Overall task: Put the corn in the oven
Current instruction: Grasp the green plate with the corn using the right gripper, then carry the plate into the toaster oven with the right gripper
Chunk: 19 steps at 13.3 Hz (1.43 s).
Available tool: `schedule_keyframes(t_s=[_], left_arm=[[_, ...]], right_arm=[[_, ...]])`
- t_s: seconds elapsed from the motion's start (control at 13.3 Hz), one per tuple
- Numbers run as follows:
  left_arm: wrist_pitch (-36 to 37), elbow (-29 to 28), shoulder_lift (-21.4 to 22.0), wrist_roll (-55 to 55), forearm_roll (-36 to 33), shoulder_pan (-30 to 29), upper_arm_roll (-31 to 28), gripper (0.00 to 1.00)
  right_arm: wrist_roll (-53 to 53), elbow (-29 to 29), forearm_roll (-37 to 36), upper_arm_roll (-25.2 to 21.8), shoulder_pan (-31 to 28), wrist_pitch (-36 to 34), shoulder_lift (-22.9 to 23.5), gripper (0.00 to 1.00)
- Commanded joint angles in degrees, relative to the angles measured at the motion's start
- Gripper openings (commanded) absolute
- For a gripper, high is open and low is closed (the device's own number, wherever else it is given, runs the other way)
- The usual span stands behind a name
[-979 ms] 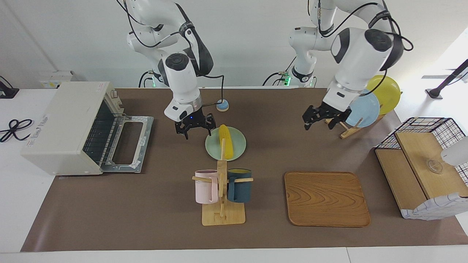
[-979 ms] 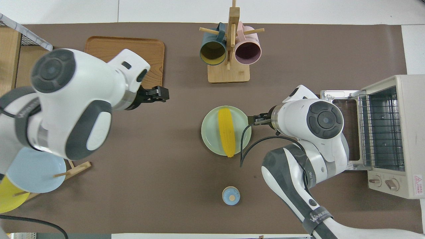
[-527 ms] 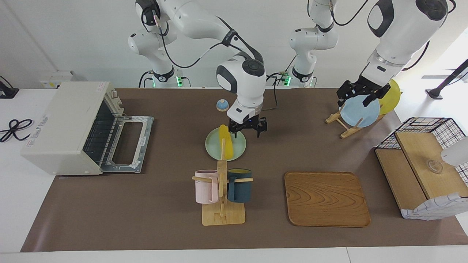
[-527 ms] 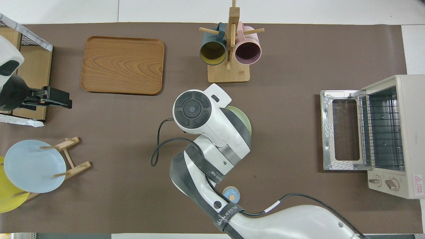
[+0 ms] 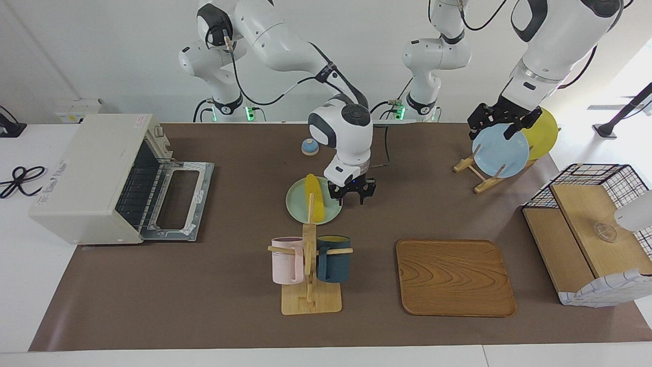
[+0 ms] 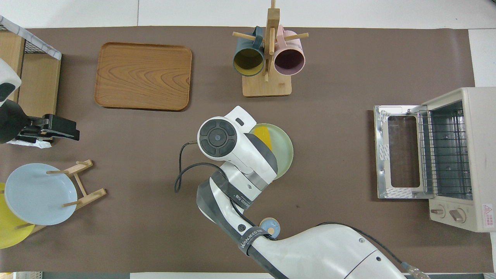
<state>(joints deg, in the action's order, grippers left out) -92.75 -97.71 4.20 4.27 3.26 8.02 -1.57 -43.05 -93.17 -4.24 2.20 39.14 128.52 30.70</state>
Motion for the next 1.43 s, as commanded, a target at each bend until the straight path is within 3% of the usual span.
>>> schedule_keyframes(t_s=[0.0, 0.3, 0.45, 0.53, 0.75, 0.9, 1.05, 1.21, 1.36], left_arm=[[-2.79, -0.64, -0.77, 0.31, -1.15, 4.46, -4.32, 1.00], [-4.02, -0.64, -2.45, -0.48, -1.15, 3.93, -3.71, 1.00], [-3.24, -0.38, -2.27, -0.66, -1.15, 3.24, -2.92, 1.00], [-1.93, 0.23, -2.44, -0.58, -1.15, 0.71, -0.13, 1.00], [-1.91, 0.51, -2.62, -0.49, -1.15, -0.29, 1.13, 1.00], [-1.91, -0.02, -2.45, -0.57, -1.15, -0.20, 1.04, 1.00], [-2.09, 0.06, -2.53, -0.75, -3.16, -0.20, 1.04, 1.00], [-2.35, -0.11, -2.45, -0.66, -3.70, -0.28, 1.13, 1.00], [-2.26, -0.11, -2.36, -0.57, -3.70, -0.46, 1.22, 1.00]], right_arm=[[-0.10, -5.96, -0.42, 0.09, -0.03, 2.52, -3.28, 0.42], [-0.36, -8.87, -0.68, 0.09, 0.06, 2.87, -4.33, 0.39], [-0.80, -9.14, -0.68, 0.09, 0.06, 3.05, -4.42, 0.21], [-1.15, -9.05, -0.68, 0.09, 0.15, 2.44, -4.42, 0.00], [-0.37, -5.38, -1.21, -0.09, -0.73, -2.20, -4.25, 0.00], [2.78, 3.20, -6.44, -0.18, -1.17, -13.67, -3.11, 0.00], [4.55, 6.33, -9.64, -0.61, -2.30, -20.66, -3.19, 0.00], [7.96, 2.66, -9.47, -0.44, -7.47, -22.95, -8.09, 0.00], [10.52, -5.57, -9.30, -0.44, -11.96, -22.79, -15.11, 0.00]])
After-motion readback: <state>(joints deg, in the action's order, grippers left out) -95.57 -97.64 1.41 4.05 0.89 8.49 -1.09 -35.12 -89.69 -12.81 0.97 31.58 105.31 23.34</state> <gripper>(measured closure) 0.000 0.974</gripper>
